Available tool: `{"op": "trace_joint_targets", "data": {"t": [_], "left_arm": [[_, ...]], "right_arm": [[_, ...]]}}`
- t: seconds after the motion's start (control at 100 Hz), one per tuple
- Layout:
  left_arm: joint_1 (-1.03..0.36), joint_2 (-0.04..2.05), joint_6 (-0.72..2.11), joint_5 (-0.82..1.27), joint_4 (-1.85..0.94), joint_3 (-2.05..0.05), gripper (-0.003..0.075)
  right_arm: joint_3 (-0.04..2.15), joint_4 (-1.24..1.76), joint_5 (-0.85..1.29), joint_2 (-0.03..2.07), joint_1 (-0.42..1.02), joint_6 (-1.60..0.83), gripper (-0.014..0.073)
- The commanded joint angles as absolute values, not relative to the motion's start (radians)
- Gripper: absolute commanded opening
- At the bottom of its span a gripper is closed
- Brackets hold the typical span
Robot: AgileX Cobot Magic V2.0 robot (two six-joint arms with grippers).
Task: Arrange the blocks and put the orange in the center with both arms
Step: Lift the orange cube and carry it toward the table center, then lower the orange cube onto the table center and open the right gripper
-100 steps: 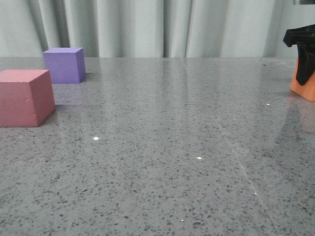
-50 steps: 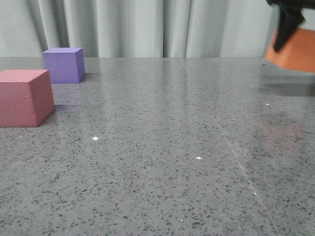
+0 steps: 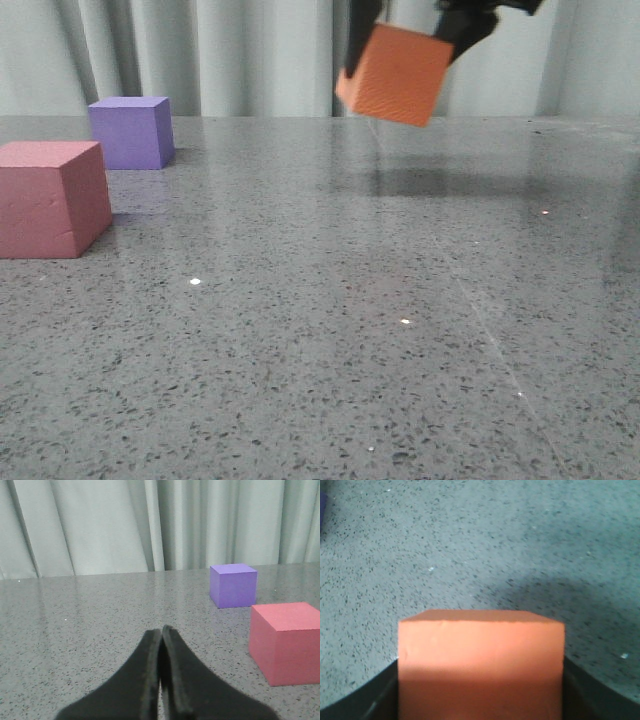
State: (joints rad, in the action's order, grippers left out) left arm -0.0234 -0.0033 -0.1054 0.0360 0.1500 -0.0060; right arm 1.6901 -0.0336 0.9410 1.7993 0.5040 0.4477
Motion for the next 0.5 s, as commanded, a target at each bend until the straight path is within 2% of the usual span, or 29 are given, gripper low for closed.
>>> {"op": "trace_joint_targets", "data": {"t": [0.0, 0.24, 0.49], "left_arm": [[-0.022, -0.037, -0.113, -0.041, 0.149, 0.05, -0.0019], [-0.022, -0.037, -0.113, -0.041, 0.149, 0.05, -0.0019], [-0.022, -0.037, -0.113, -0.041, 0.149, 0.05, -0.0019]], "right_arm": [[1.778, -0.167, 0.936, 1.802, 0.56, 0.562, 0.015], [1.908, -0.221, 0.971, 1.931, 0.657, 0.672, 0.015], [1.961, -0.221, 0.973, 2.019, 0.682, 0.718, 0.015]]}}
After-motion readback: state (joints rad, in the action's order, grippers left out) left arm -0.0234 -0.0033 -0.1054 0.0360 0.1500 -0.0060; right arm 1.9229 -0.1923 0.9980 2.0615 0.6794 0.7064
